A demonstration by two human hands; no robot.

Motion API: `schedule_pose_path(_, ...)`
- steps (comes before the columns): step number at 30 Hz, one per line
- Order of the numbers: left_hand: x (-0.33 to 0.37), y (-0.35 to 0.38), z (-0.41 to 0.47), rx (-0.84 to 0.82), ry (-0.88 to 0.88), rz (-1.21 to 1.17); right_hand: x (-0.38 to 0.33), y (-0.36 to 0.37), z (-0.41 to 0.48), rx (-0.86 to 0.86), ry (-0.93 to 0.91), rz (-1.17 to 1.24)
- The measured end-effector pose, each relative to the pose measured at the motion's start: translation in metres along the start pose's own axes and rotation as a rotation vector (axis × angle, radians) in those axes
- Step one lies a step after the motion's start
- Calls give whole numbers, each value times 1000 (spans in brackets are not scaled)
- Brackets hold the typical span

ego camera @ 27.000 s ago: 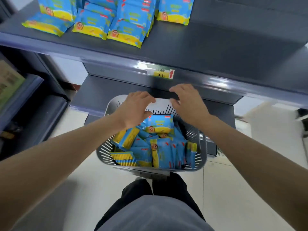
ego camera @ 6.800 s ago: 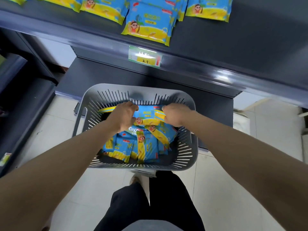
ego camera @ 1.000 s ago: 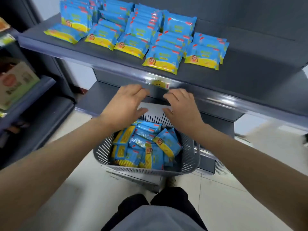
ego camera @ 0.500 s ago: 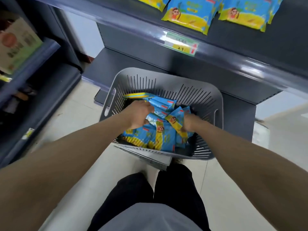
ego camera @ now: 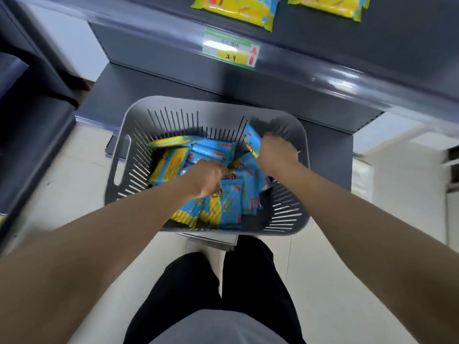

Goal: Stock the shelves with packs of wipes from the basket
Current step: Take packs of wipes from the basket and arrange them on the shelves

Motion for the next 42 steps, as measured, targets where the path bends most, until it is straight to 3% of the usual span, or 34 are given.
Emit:
schedule_pose_path(5,30,34,26,-86,178,205,12,-30,-19,111,-29,9)
schedule_pose_path(12,34,49,38,-152,152,206,21,-35,-27,114,-28,78)
schedule_pose_path(22,29,-19,4,-151,31,-117,3,-110,-46,142,-165,123)
schedule_pose_path(26,14,-105,-21,70,-60,-396,4,-188,-55,312,-219,107)
schedule_pose_path(30,7,-200,-46,313,-58,-558,32,-265,-47,471,-154,93)
schedule_pose_path(36,15,-309,-65,600,107,-1010,71,-311,12,427,-66,-27)
schedule_pose_path(42,7,-344,-36,718,74,-1169,91,-290,78,239,-149,281)
Point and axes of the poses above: each hand's wrist, its own z-axis towards the middle knuckle, its own y-axis out of the palm, x = y × z, the point moved 9 cm from there along z, towards the middle knuckle, and after that the axes turned 1 degree about -x, right-handed, at the moved point
